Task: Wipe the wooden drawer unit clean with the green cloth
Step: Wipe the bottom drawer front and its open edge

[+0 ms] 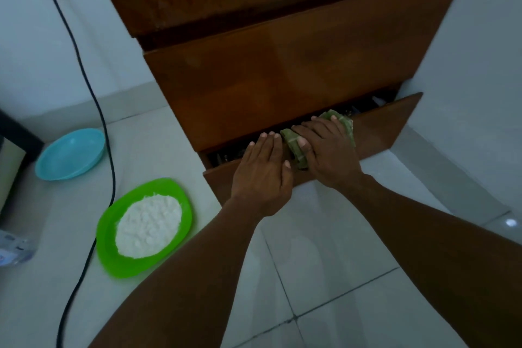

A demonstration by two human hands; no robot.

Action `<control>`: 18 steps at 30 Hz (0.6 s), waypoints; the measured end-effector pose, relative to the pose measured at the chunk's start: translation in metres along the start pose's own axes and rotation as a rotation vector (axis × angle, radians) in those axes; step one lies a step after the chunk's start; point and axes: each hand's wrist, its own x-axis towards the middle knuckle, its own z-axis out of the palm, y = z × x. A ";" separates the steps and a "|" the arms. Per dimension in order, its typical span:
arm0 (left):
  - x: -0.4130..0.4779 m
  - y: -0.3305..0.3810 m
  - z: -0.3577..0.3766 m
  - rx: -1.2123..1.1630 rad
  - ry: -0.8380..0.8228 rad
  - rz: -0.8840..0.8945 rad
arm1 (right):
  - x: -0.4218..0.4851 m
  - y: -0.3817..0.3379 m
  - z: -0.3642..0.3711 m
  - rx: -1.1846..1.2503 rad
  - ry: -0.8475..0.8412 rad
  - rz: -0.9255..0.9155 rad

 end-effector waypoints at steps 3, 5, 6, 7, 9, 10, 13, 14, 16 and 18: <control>0.022 0.016 0.008 0.001 -0.012 0.035 | 0.000 0.033 -0.005 -0.012 0.033 0.042; 0.035 0.027 0.012 -0.003 -0.020 0.058 | 0.000 0.052 -0.008 -0.007 0.073 0.067; 0.042 0.033 0.014 -0.010 -0.022 0.071 | 0.000 0.061 -0.009 -0.010 0.096 0.075; 0.049 0.038 0.016 -0.016 -0.029 0.082 | -0.001 0.070 -0.011 -0.016 0.118 0.082; 0.064 0.048 0.021 -0.019 -0.039 0.101 | 0.000 0.087 -0.014 -0.021 0.152 0.106; 0.071 0.053 0.023 -0.017 -0.032 0.105 | 0.000 0.094 -0.015 -0.016 0.164 0.120; 0.087 0.064 0.032 0.010 -0.007 0.104 | 0.002 0.115 -0.017 -0.008 0.189 0.154; 0.091 0.066 0.035 0.010 0.004 0.101 | 0.002 0.121 -0.017 -0.007 0.204 0.163; 0.093 0.069 0.038 0.002 0.024 0.096 | 0.002 0.136 -0.017 -0.011 0.246 0.182; 0.094 0.068 0.040 0.025 0.023 0.114 | 0.002 0.150 -0.017 -0.019 0.279 0.208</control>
